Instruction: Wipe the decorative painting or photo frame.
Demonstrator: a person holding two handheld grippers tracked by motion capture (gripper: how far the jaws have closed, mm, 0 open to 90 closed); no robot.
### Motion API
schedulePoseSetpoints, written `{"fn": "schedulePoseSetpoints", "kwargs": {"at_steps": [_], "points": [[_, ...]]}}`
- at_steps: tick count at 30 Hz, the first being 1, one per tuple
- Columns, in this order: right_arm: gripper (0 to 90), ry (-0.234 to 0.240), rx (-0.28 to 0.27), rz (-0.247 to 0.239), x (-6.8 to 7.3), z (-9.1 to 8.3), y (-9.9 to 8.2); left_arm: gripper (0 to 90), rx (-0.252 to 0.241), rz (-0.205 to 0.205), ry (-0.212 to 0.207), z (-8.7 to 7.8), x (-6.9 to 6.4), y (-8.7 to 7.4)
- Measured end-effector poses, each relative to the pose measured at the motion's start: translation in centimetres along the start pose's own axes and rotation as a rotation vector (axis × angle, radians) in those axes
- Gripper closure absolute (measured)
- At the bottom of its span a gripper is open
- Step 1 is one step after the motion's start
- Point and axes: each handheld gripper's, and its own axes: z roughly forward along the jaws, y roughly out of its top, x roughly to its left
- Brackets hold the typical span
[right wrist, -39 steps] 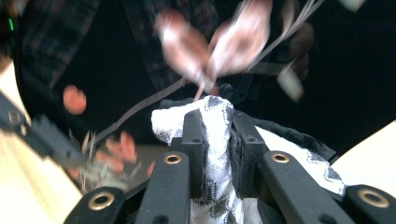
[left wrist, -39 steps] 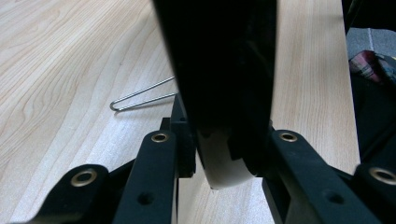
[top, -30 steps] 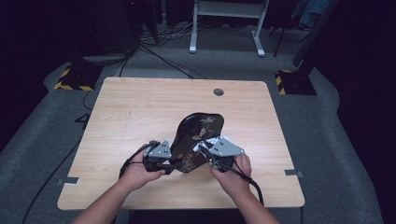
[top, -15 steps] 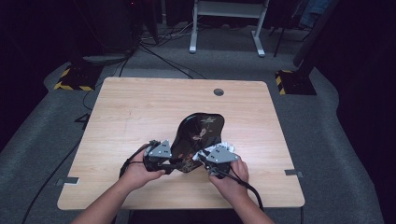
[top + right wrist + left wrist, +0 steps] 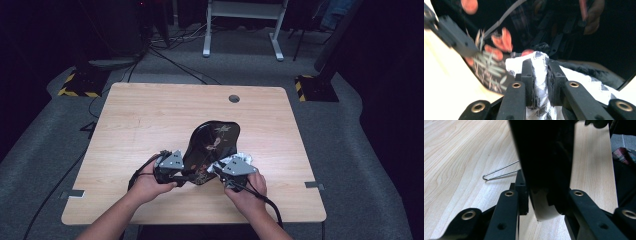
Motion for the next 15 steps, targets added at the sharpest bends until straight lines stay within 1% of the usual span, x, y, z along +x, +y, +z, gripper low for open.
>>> {"fn": "schedulePoseSetpoints", "kwargs": {"at_steps": [2,4,6,7,9,10,12,13,14,15], "points": [[79.0,-0.007,0.006,-0.004,-0.2,-0.2,0.4,72.7,-0.001,-0.001,-0.001,0.0,0.0,0.0],[79.0,-0.016,-0.011,-0.001,-0.5,-0.6,1.1,72.6,-0.002,-0.002,-0.002,0.0,0.0,0.0],[79.0,-0.034,-0.050,-0.005,-1.2,-1.3,2.3,72.6,-0.001,-0.002,-0.004,0.0,0.0,0.0],[79.0,-0.042,-0.063,-0.006,-1.4,-1.5,2.6,72.6,-0.002,-0.001,-0.005,0.0,0.0,0.0],[79.0,-0.049,-0.081,0.009,-1.8,-1.9,3.0,72.7,-0.001,0.000,-0.004,0.0,0.0,0.0],[79.0,-0.044,-0.087,0.019,-1.9,-1.9,2.9,72.7,-0.001,0.001,-0.004,0.0,0.0,0.0],[79.0,-0.043,-0.089,0.020,-1.8,-1.9,2.7,72.6,-0.001,0.000,-0.004,0.0,0.0,0.0],[79.0,-0.044,-0.079,0.017,-1.6,-1.6,2.3,72.7,-0.001,0.000,-0.003,0.0,0.0,0.0],[79.0,-0.037,-0.050,0.019,-1.3,-1.1,1.3,72.6,-0.001,0.001,-0.003,0.0,0.0,0.0],[79.0,-0.036,-0.041,0.020,-1.3,-0.9,1.0,72.6,-0.001,0.000,-0.003,0.0,0.0,0.0]]}}
